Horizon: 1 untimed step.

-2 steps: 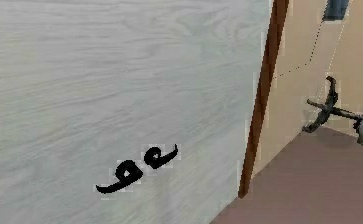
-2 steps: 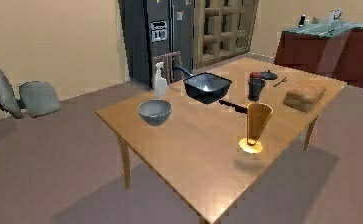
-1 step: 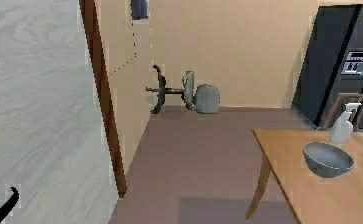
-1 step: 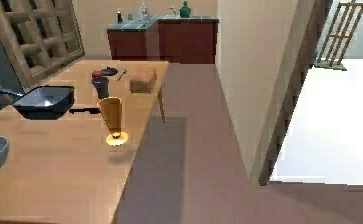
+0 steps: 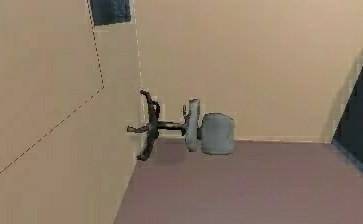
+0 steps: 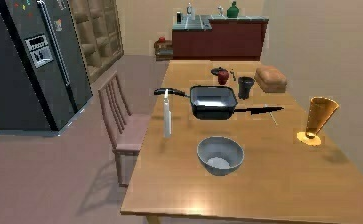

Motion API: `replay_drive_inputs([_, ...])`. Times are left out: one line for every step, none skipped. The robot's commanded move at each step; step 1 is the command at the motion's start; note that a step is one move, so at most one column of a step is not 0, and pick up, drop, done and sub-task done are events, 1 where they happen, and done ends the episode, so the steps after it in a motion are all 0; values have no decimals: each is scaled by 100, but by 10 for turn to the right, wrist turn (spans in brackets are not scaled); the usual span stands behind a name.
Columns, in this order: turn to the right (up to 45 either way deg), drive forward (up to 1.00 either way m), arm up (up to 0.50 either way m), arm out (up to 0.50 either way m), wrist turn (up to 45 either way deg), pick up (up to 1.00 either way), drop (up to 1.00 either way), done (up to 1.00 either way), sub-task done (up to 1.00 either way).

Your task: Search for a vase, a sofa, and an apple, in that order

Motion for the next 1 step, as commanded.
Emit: replay_drive_inputs([90,0,0,0,0,0,0,0,0])
